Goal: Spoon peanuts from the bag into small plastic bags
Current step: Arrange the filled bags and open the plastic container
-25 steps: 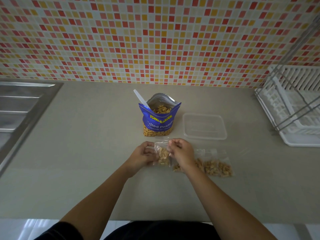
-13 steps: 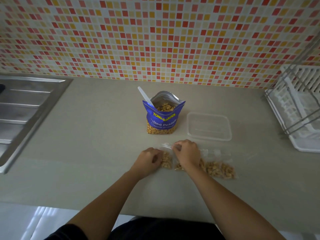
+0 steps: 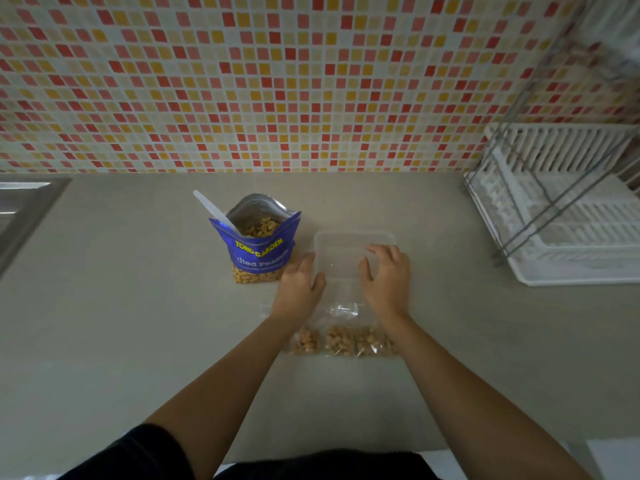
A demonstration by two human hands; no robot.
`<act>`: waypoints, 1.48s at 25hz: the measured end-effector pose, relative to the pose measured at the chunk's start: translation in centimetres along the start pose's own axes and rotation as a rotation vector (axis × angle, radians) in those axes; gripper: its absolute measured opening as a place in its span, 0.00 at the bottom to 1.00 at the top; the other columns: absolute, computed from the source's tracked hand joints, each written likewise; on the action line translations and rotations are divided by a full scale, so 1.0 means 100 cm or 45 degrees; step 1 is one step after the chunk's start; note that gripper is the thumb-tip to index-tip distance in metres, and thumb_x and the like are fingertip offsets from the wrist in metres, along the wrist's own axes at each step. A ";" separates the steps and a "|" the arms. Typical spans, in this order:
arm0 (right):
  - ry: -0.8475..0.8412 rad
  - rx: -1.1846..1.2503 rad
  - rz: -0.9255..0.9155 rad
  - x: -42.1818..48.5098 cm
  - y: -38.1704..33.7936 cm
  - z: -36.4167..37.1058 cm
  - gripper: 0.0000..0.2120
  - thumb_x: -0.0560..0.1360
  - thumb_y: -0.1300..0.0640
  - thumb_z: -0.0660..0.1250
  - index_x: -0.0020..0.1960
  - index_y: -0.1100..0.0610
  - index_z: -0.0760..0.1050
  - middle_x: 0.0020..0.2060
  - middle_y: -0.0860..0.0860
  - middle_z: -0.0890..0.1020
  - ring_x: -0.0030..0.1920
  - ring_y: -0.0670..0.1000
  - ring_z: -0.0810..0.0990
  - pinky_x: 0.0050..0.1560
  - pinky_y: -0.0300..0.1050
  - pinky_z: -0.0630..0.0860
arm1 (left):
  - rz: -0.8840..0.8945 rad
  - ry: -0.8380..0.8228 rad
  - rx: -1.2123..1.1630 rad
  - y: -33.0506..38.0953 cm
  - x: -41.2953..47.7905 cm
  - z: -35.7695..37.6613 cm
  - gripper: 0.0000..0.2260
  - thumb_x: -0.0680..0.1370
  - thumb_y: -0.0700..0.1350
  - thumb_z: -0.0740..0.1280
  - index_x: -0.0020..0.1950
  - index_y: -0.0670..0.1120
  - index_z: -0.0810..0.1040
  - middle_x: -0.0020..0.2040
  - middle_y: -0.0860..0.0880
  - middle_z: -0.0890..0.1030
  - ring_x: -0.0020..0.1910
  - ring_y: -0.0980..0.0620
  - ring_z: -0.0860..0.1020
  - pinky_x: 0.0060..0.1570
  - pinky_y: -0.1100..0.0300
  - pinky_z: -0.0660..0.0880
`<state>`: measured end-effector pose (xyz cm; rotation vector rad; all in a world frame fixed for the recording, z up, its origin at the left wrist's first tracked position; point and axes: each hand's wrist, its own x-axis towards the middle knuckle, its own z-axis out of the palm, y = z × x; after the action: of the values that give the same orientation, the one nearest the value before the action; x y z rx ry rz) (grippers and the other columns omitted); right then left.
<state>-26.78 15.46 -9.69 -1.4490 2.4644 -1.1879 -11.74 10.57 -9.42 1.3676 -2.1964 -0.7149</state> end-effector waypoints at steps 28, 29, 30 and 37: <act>0.221 0.475 0.445 0.035 0.056 -0.043 0.18 0.76 0.61 0.63 0.65 0.63 0.71 0.60 0.59 0.78 0.61 0.53 0.77 0.61 0.36 0.69 | -0.306 0.121 -0.480 0.071 0.038 0.024 0.18 0.79 0.41 0.61 0.68 0.39 0.67 0.53 0.43 0.78 0.47 0.47 0.79 0.46 0.63 0.74; 0.277 0.531 0.455 0.037 0.058 -0.048 0.18 0.75 0.61 0.63 0.65 0.63 0.71 0.60 0.60 0.78 0.60 0.53 0.78 0.58 0.33 0.68 | -0.329 0.110 -0.668 0.081 0.039 0.023 0.17 0.79 0.40 0.61 0.67 0.39 0.67 0.49 0.46 0.78 0.42 0.49 0.78 0.43 0.66 0.76; 0.312 0.569 0.470 0.040 0.058 -0.055 0.19 0.75 0.61 0.64 0.66 0.62 0.69 0.60 0.59 0.78 0.59 0.53 0.78 0.56 0.32 0.68 | -0.349 0.094 -0.834 0.088 0.041 0.022 0.17 0.79 0.39 0.61 0.67 0.39 0.67 0.46 0.49 0.77 0.38 0.51 0.78 0.42 0.66 0.77; -0.167 0.947 0.665 0.062 0.092 -0.088 0.24 0.74 0.60 0.66 0.68 0.50 0.66 0.53 0.49 0.77 0.37 0.44 0.82 0.36 0.36 0.76 | -0.233 -0.020 -0.828 0.108 0.063 0.016 0.18 0.80 0.45 0.59 0.69 0.44 0.68 0.51 0.50 0.78 0.40 0.57 0.77 0.44 0.68 0.76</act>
<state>-40.46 18.33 -7.34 -0.6128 1.8057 -1.5500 -22.58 9.15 -3.11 1.2097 -1.6287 -1.3599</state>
